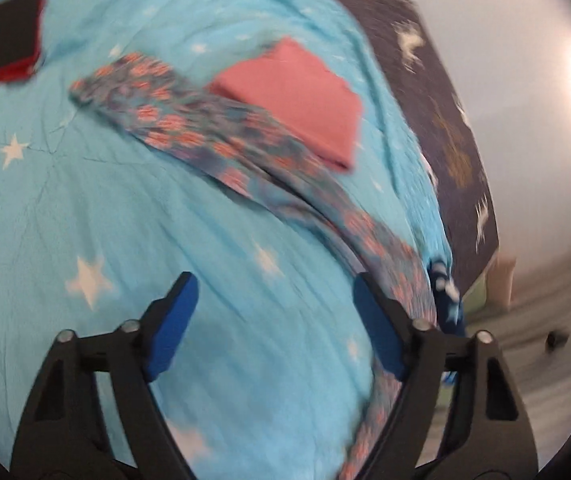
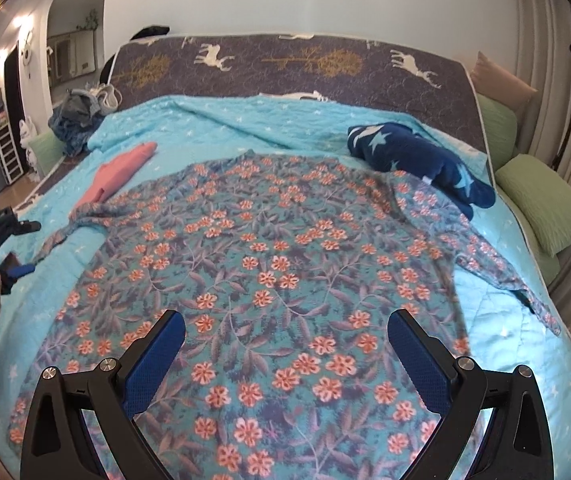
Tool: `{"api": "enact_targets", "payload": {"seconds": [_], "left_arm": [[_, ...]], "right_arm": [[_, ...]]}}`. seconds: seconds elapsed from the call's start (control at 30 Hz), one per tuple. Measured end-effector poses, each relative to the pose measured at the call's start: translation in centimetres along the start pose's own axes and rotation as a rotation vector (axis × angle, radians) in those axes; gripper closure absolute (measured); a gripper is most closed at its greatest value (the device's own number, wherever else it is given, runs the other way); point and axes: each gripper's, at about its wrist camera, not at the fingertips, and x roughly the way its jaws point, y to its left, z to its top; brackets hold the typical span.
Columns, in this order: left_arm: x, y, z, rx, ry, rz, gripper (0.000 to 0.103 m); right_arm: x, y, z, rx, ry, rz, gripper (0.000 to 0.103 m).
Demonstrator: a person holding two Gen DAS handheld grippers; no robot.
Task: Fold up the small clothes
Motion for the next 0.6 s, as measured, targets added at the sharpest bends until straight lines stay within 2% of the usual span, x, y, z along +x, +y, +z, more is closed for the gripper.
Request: {"api": "enact_targets", "payload": {"seconds": [0.13, 0.23, 0.33, 0.4, 0.43, 0.47, 0.53, 0.6], "left_arm": [[2.4, 2.9, 3.0, -0.155, -0.037, -0.005, 0.031], [3.5, 3.9, 5.0, -0.211, -0.090, 0.004, 0.031], [4.9, 5.2, 7.1, -0.264, -0.130, 0.027, 0.046], [5.5, 6.1, 8.1, -0.296, -0.156, 0.036, 0.066], [5.6, 6.5, 8.6, -0.317, -0.164, 0.035, 0.084], [5.6, 6.7, 9.0, -0.335, -0.169, 0.023, 0.094], [4.4, 5.9, 9.0, -0.316, -0.219, 0.000, 0.097], [2.3, 2.4, 8.5, -0.189, -0.299, 0.019, 0.097]], "right_arm": [[1.7, 0.6, 0.6, -0.021, 0.024, 0.007, 0.000], [2.5, 1.1, 1.0, -0.037, 0.019, 0.009, 0.000], [3.1, 1.2, 1.3, -0.043, 0.015, 0.008, 0.000], [3.6, 1.2, 1.5, -0.039, 0.018, 0.012, 0.000], [3.9, 1.1, 1.6, -0.035, 0.022, 0.012, 0.000], [4.0, 1.0, 1.7, -0.034, 0.025, 0.010, 0.000], [4.4, 0.8, 1.8, -0.036, 0.026, 0.000, 0.000], [4.6, 0.5, 2.0, -0.041, 0.019, -0.014, 0.000]]}}
